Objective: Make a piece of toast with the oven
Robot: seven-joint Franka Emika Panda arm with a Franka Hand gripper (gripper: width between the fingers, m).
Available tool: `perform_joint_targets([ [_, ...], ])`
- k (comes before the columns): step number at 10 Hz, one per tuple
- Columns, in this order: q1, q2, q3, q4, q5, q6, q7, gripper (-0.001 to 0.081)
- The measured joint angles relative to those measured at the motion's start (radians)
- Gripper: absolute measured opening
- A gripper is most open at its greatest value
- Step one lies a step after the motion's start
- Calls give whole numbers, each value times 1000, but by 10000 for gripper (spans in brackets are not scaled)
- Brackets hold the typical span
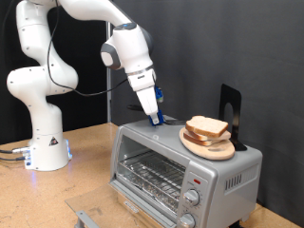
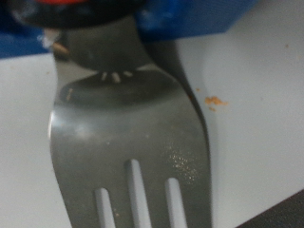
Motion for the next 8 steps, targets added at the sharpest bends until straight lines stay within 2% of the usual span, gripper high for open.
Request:
perform_joint_targets([
  [4,1,-9,-11,8,3,-46,-38,808],
  [8,-1,-9,-11,8,-2,-52,-39,808],
])
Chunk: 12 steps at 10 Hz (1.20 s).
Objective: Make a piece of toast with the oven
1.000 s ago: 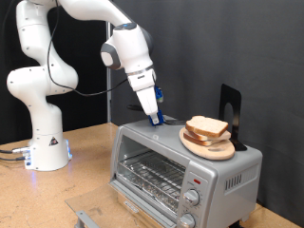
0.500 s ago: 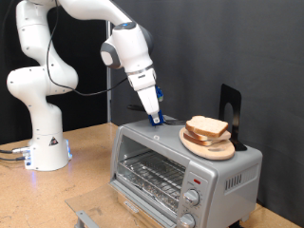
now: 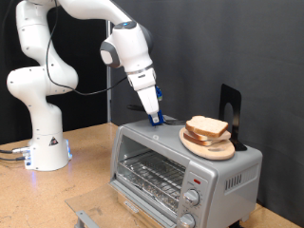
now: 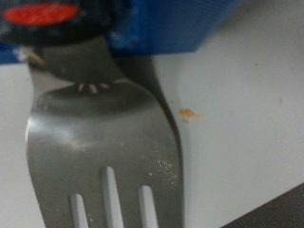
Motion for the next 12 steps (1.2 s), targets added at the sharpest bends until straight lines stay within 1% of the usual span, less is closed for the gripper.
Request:
perform_joint_targets([
  [5,0,1,0,0,0,2,0,808],
  [7,0,1,0,0,0,6,-3,519],
  [8,0,1,1,0,0,6,-4,519],
  [9,0,1,1,0,-1,6,-5,491],
  [12,0,1,1,0,-4,6,-6,491],
])
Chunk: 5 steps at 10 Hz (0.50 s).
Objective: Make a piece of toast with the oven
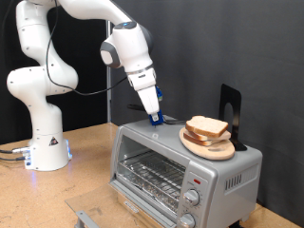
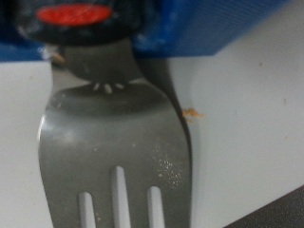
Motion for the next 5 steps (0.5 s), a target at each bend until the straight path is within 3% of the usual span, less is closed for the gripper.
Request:
perform_joint_targets([
  [5,0,0,0,0,-13,0,0,491],
])
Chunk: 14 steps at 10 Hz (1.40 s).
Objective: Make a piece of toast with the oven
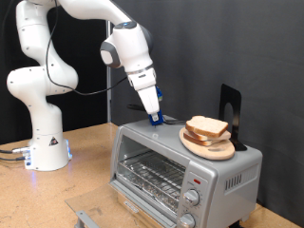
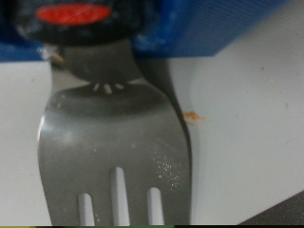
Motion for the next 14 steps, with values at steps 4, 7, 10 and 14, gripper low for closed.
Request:
perform_joint_targets([
  [4,-1,1,0,0,-11,0,0,776],
  [7,-1,1,1,2,-15,7,0,799],
  [10,-6,1,2,15,-55,11,2,808],
  [14,-21,1,11,20,-104,4,11,808],
])
